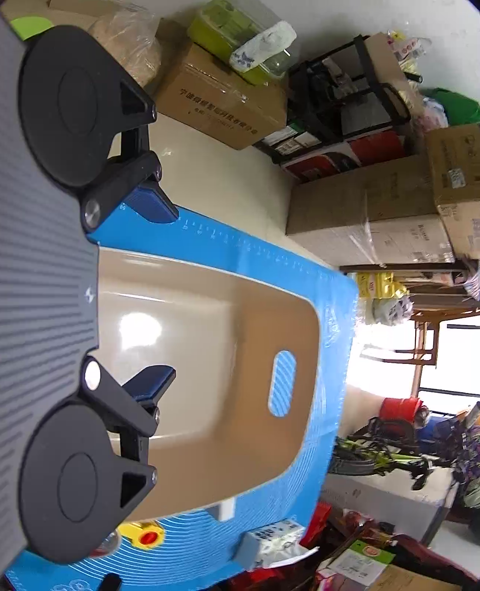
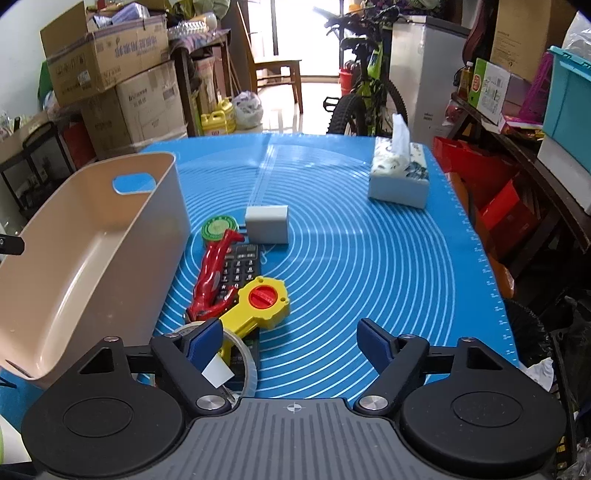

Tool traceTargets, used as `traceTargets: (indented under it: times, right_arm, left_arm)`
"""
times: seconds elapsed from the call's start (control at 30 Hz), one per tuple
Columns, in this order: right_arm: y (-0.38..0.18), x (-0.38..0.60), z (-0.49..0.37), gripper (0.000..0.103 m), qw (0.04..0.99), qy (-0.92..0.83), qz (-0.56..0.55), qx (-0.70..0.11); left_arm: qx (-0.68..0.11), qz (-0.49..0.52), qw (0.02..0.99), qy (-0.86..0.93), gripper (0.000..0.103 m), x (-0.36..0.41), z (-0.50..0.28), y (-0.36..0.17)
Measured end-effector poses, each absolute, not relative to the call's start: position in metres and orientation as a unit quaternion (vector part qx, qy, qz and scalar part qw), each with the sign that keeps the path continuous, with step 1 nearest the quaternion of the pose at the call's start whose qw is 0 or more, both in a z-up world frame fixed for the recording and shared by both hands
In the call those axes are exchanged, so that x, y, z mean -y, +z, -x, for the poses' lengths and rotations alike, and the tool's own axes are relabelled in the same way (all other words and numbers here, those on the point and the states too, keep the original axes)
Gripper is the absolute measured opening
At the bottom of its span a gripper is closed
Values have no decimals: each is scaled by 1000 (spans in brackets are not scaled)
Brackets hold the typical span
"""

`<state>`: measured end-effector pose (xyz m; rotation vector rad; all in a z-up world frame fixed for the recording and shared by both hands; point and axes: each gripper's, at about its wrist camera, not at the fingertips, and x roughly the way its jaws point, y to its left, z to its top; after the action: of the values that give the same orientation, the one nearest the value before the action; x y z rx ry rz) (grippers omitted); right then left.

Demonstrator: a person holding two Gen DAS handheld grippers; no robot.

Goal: Organize rigid objects
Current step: 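Move the left tool over the beige bin while the right tool reaches the tape roll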

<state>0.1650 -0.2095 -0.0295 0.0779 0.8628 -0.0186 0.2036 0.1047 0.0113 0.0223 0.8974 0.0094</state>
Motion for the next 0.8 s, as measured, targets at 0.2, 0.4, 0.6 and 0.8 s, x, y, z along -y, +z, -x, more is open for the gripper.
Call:
traceTargets:
  times: [0.2, 0.4, 0.6, 0.8]
  right_arm:
    - [-44, 208, -173, 80, 897, -10, -53, -438]
    - [-52, 206, -176, 76, 891, -12, -54, -451]
    - [-58, 199, -177, 67, 886, -11, -49, -462]
    - [-63, 193, -178, 60, 882, -7, -45, -469]
  left_arm:
    - [-446, -21, 895, 1, 77, -119, -209, 2]
    - [-459, -10, 888, -15, 67, -124, -214, -7]
    - [-473, -1, 881, -24, 40, -128, -213, -17]
    - [-485, 0, 874, -20, 14, -129, -215, -21]
